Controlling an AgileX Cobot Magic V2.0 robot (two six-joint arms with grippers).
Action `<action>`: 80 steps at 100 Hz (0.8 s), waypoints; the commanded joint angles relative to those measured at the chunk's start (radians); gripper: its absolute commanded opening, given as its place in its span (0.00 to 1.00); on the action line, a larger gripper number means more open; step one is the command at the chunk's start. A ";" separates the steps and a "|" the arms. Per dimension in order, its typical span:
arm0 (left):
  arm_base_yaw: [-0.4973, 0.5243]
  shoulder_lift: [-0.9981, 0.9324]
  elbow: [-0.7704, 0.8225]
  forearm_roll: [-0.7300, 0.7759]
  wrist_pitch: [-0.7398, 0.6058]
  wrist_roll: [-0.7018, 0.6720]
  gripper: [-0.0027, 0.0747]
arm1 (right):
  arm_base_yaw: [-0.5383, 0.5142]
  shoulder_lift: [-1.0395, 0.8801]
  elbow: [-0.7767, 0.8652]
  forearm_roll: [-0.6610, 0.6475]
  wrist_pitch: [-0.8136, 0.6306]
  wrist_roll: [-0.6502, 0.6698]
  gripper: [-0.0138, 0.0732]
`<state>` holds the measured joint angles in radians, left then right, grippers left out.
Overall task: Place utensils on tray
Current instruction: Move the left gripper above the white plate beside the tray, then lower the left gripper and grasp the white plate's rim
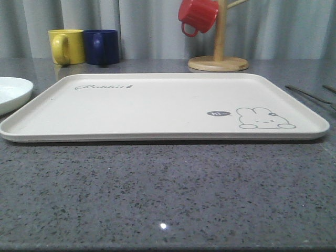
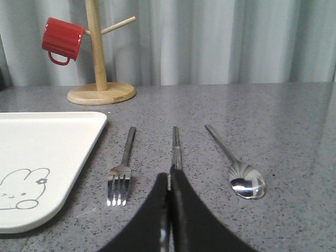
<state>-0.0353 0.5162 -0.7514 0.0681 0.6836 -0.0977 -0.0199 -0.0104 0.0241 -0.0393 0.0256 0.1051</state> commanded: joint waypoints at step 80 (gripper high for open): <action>-0.009 0.333 -0.135 0.016 0.063 -0.001 0.54 | -0.005 -0.018 0.003 0.002 -0.083 -0.001 0.08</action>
<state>-0.0353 0.8521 -0.8492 0.0799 0.7991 -0.0977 -0.0199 -0.0104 0.0241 -0.0393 0.0256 0.1051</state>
